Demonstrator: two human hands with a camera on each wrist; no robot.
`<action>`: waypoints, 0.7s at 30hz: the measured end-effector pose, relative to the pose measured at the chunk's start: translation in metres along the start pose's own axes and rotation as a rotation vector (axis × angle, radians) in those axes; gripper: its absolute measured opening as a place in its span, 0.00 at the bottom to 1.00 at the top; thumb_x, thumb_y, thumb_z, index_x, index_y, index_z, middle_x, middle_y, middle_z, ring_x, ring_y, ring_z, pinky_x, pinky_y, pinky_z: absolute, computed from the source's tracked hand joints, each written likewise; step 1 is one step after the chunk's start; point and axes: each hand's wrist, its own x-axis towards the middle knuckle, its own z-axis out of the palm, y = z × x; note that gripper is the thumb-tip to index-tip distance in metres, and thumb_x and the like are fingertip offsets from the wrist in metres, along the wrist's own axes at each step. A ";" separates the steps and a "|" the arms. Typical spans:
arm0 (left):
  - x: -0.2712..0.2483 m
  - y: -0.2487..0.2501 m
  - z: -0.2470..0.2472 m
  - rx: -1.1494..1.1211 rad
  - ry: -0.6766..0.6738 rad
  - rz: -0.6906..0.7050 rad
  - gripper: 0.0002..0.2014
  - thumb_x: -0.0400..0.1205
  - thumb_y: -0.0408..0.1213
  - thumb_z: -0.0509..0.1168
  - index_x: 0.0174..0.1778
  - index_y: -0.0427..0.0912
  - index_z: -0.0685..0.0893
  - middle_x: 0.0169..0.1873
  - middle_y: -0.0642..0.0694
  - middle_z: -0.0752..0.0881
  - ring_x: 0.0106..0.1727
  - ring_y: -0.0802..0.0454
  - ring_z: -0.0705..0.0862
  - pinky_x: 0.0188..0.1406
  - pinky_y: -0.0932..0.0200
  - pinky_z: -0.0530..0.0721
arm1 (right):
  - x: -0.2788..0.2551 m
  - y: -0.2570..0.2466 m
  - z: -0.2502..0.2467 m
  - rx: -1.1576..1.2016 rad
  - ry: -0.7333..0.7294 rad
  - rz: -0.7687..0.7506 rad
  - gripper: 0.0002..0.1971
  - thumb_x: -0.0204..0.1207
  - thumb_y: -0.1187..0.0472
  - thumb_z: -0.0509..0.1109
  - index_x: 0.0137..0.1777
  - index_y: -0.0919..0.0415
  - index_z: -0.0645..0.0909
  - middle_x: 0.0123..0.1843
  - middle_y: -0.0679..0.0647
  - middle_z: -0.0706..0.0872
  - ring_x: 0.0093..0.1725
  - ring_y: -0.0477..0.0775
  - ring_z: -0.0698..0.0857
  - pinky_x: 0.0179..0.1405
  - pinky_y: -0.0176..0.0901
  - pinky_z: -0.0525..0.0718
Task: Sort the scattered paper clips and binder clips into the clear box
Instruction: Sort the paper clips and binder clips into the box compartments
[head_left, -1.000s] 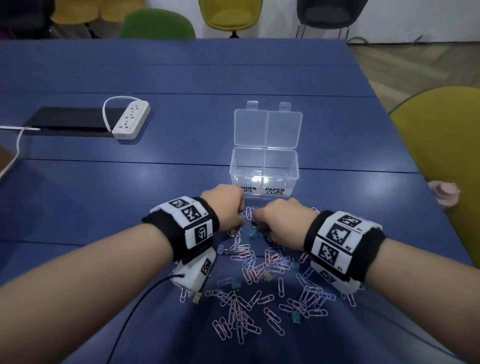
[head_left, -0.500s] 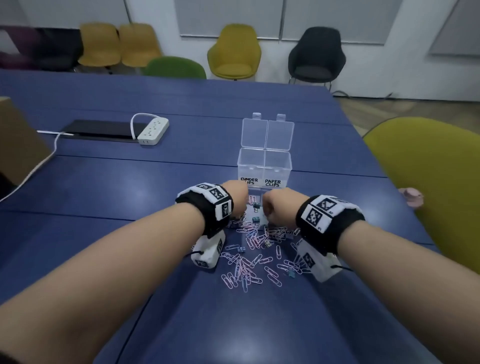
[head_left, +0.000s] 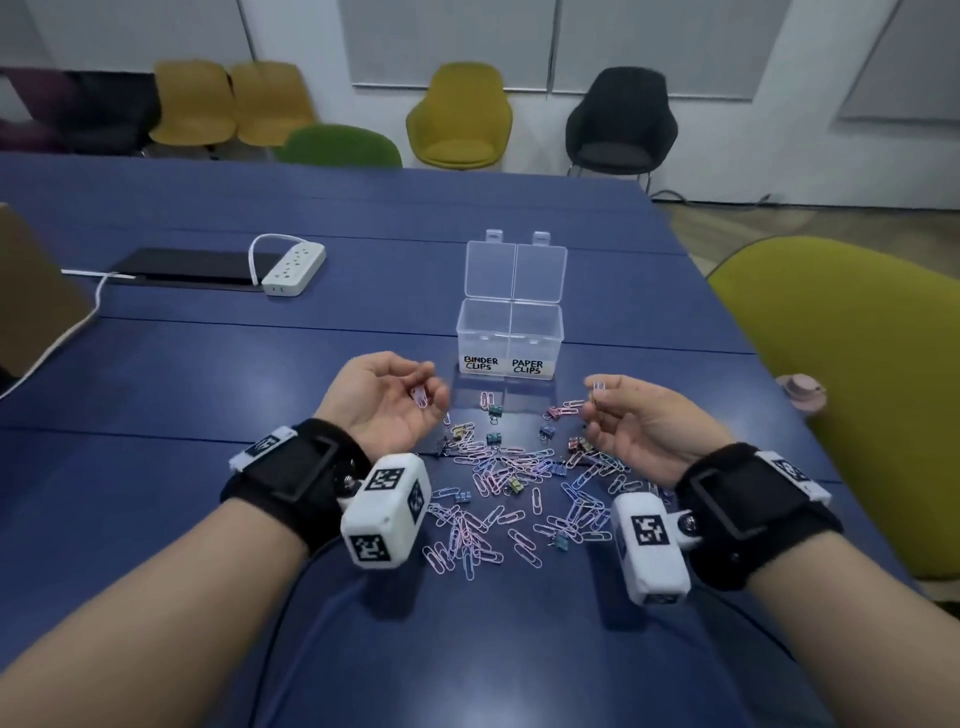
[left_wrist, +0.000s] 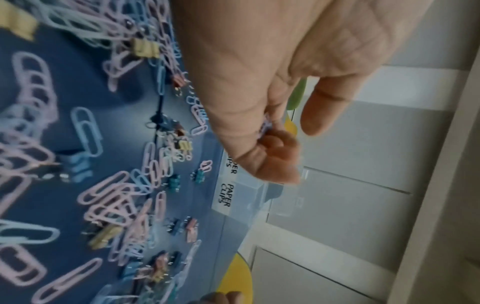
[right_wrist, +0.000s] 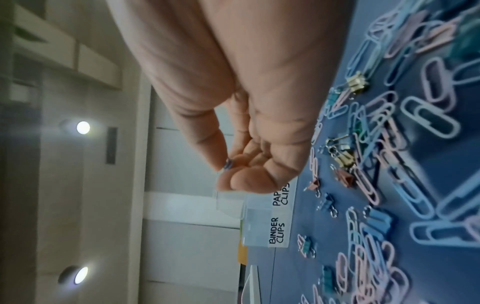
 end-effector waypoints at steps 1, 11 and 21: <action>-0.002 -0.003 -0.002 0.039 0.001 -0.023 0.03 0.69 0.30 0.58 0.35 0.36 0.75 0.31 0.42 0.73 0.29 0.51 0.73 0.23 0.64 0.81 | -0.002 0.003 -0.001 0.042 -0.001 0.008 0.09 0.79 0.74 0.58 0.46 0.64 0.78 0.31 0.55 0.82 0.30 0.48 0.83 0.26 0.35 0.83; -0.022 -0.022 -0.020 1.753 0.047 0.241 0.09 0.76 0.41 0.72 0.33 0.46 0.81 0.30 0.53 0.82 0.29 0.57 0.77 0.32 0.64 0.76 | -0.023 0.015 0.008 -1.490 0.115 -0.147 0.09 0.77 0.59 0.67 0.35 0.58 0.74 0.35 0.53 0.79 0.32 0.52 0.75 0.31 0.40 0.73; -0.026 -0.043 -0.017 2.209 -0.030 0.264 0.10 0.73 0.38 0.74 0.45 0.47 0.80 0.41 0.52 0.80 0.45 0.52 0.79 0.45 0.61 0.78 | -0.030 0.038 0.025 -2.036 -0.025 -0.106 0.11 0.74 0.59 0.70 0.54 0.57 0.76 0.58 0.57 0.84 0.51 0.58 0.80 0.45 0.41 0.74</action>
